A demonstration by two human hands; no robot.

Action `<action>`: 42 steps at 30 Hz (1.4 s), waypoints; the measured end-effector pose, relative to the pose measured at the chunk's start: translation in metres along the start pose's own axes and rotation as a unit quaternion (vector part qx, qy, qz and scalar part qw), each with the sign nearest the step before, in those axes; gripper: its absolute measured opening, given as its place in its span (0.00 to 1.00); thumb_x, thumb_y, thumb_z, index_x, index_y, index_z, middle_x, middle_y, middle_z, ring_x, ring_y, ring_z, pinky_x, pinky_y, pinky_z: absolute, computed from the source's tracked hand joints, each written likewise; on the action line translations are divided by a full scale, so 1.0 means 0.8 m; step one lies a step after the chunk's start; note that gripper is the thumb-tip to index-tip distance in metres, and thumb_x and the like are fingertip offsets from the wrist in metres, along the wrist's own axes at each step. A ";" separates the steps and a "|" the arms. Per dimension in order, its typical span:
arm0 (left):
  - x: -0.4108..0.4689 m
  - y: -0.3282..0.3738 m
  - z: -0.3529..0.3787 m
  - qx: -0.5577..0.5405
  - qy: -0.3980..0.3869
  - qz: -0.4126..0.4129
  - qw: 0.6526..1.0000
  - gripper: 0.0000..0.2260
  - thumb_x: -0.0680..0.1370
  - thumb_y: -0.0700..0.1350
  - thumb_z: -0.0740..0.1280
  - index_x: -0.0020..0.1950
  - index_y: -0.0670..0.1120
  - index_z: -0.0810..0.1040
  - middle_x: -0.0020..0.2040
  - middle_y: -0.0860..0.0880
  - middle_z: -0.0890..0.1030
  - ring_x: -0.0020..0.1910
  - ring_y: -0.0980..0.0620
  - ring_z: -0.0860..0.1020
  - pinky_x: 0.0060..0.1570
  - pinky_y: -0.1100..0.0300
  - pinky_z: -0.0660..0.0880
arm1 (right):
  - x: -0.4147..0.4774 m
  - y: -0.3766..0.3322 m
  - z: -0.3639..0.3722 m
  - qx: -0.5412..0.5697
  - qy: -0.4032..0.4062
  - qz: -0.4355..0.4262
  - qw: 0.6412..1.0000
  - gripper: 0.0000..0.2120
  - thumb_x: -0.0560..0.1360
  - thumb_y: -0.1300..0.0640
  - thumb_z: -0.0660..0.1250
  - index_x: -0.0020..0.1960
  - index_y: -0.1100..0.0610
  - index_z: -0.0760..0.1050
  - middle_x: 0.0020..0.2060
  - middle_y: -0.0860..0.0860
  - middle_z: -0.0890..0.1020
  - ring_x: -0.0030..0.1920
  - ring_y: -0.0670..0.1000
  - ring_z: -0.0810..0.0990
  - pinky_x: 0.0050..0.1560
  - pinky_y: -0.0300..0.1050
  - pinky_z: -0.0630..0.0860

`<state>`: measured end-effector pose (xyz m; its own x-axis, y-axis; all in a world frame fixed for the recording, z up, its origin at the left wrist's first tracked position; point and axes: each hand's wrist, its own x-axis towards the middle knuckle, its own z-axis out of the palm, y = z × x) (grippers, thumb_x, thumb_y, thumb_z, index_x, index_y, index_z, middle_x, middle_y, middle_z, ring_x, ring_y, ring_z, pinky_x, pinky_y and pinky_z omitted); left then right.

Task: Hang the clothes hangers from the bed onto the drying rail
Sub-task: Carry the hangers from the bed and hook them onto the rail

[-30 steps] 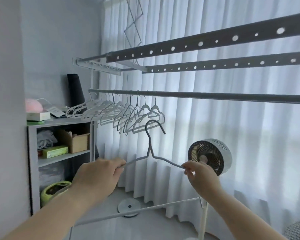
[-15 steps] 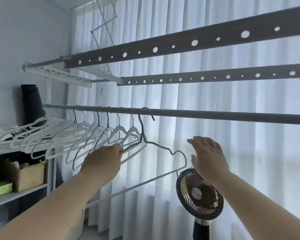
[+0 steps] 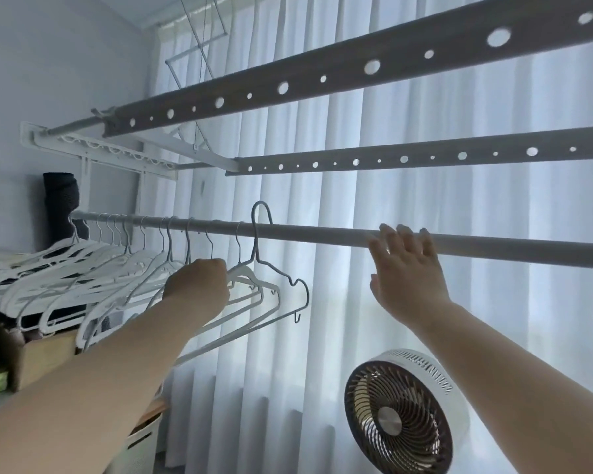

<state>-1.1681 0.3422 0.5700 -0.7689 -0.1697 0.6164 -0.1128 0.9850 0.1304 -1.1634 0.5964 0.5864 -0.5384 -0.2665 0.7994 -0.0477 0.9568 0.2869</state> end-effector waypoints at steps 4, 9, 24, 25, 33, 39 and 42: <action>0.001 0.011 0.017 -0.003 -0.022 -0.016 1.000 0.11 0.78 0.38 0.54 0.54 0.42 0.74 0.41 0.46 0.75 0.47 0.43 0.79 0.40 0.58 0.68 | 0.005 0.003 0.022 -0.009 0.085 -0.012 0.996 0.29 0.50 0.61 0.80 0.50 0.62 0.80 0.50 0.61 0.83 0.51 0.63 0.81 0.53 0.64 0.74; -0.003 0.025 0.034 -0.003 -0.008 -0.023 1.000 0.11 0.78 0.38 0.55 0.55 0.43 0.74 0.43 0.45 0.77 0.44 0.44 0.76 0.40 0.58 0.68 | 0.008 -0.001 0.032 -0.016 0.123 -0.017 0.992 0.29 0.47 0.57 0.80 0.48 0.58 0.80 0.48 0.57 0.84 0.49 0.60 0.82 0.52 0.62 0.76; -0.048 0.028 0.002 -0.037 -0.008 -0.060 0.997 0.19 0.77 0.52 0.61 0.66 0.47 0.68 0.65 0.48 0.73 0.63 0.47 0.71 0.58 0.55 0.69 | -0.005 -0.014 0.058 0.093 0.248 -0.060 0.962 0.24 0.56 0.63 0.75 0.51 0.60 0.78 0.52 0.58 0.81 0.60 0.60 0.71 0.64 0.56 0.56; -0.058 0.023 0.001 -0.051 0.029 -0.046 0.997 0.19 0.77 0.51 0.62 0.66 0.47 0.69 0.65 0.48 0.72 0.63 0.47 0.71 0.59 0.54 0.69 | -0.008 -0.022 0.061 0.117 0.262 -0.067 0.956 0.22 0.57 0.63 0.74 0.51 0.60 0.77 0.52 0.58 0.81 0.60 0.58 0.68 0.65 0.56 0.56; -0.207 -0.055 -0.010 -0.161 0.207 -0.064 0.963 0.12 0.72 0.52 0.62 0.48 0.48 0.81 0.47 0.55 0.80 0.49 0.55 0.74 0.47 0.70 0.66 | -0.059 -0.174 0.042 0.389 0.274 -0.156 0.866 0.12 0.68 0.52 0.58 0.49 0.53 0.73 0.49 0.52 0.82 0.58 0.55 0.67 0.61 0.51 0.61; -0.377 -0.157 -0.021 -0.184 0.107 -0.277 0.937 0.21 0.74 0.41 0.67 0.31 0.67 0.76 0.34 0.65 0.80 0.41 0.58 0.79 0.38 0.67 0.72 | -0.139 -0.298 -0.012 0.489 0.159 -0.295 0.805 0.12 0.66 0.52 0.56 0.39 0.51 0.79 0.31 0.44 0.81 0.38 0.48 0.78 0.40 0.37 0.68; -0.477 -0.200 -0.039 -0.176 0.092 -0.396 0.897 0.27 0.73 0.40 0.68 0.32 0.76 0.71 0.29 0.69 0.78 0.39 0.60 0.78 0.46 0.60 0.78 | -0.183 -0.350 -0.048 0.530 0.060 -0.331 0.778 0.13 0.64 0.52 0.54 0.31 0.49 0.77 0.23 0.43 0.76 0.24 0.44 0.76 0.22 0.35 0.61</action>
<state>-0.8368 0.2481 0.3378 -0.4149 -0.8455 0.3361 -0.3476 0.4887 0.8002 -1.0389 0.3634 0.4095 -0.0206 -0.6904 0.7232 -0.9829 0.1462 0.1115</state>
